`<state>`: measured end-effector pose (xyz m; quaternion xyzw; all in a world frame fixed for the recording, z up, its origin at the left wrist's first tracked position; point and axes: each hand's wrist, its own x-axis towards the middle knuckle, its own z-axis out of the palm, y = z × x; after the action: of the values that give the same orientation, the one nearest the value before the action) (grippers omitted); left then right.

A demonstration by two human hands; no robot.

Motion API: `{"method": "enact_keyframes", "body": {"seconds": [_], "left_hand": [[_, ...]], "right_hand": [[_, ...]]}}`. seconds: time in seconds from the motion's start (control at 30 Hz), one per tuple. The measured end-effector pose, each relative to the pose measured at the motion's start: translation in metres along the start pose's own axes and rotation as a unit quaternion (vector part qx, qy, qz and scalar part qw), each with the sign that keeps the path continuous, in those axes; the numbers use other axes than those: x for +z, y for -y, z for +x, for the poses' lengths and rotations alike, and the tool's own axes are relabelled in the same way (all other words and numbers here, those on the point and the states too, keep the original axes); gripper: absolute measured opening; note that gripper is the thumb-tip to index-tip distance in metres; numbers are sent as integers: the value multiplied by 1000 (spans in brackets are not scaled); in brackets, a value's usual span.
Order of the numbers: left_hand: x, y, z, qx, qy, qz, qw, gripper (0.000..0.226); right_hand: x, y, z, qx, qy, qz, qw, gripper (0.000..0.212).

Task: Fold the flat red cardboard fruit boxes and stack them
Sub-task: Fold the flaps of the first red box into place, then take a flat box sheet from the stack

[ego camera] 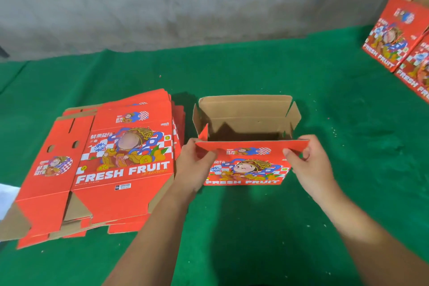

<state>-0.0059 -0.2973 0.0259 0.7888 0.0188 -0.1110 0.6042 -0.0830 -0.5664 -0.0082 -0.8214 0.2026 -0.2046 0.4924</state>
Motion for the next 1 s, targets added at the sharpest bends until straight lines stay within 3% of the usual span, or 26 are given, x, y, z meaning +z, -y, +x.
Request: {"method": "enact_keyframes", "body": {"seconds": [0.07, 0.2, 0.37, 0.4, 0.43, 0.5, 0.53, 0.6, 0.67, 0.73, 0.87, 0.93, 1.0], "left_hand": [[5, 7, 4, 17, -18, -20, 999, 18], [14, 19, 19, 76, -22, -48, 996, 28], [15, -14, 81, 158, -20, -48, 986, 16], [13, -21, 97, 167, -1, 4, 986, 24], [9, -24, 111, 172, 21, 77, 982, 50], [6, -25, 130, 96, 34, 188, 977, 103], [8, -24, 134, 48, 18, 195, 979, 113], [15, -17, 136, 12, -27, 154, 988, 107], [24, -5, 126, 34, -52, 143, 988, 74], [30, 7, 110, 59, -36, 173, 983, 42], [12, 27, 75, 53, -4, 223, 973, 47], [-7, 41, 54, 108, -81, 275, 952, 48], [-33, 56, 27, 73, -191, 367, 907, 53]], "right_hand": [[2, -7, 5, -9, -6, 13, 1000, 31], [5, -2, 32, -7, -1, 103, 995, 38], [17, 25, 116, -37, 67, 81, 994, 30], [22, 29, 132, -30, 93, 62, 993, 40], [26, 32, 142, -18, 116, 37, 992, 61], [37, 37, 148, 59, 136, 17, 989, 103], [44, 40, 145, 108, 136, 17, 985, 110], [65, 42, 131, 139, 150, 26, 979, 92], [90, 43, 107, 113, 193, 16, 974, 55], [114, 48, 81, 121, 256, 17, 959, 37], [156, 64, 33, 186, 364, 39, 912, 51], [173, 74, 8, 204, 385, 45, 899, 50], [188, 85, -15, 222, 398, 58, 888, 47]]}}
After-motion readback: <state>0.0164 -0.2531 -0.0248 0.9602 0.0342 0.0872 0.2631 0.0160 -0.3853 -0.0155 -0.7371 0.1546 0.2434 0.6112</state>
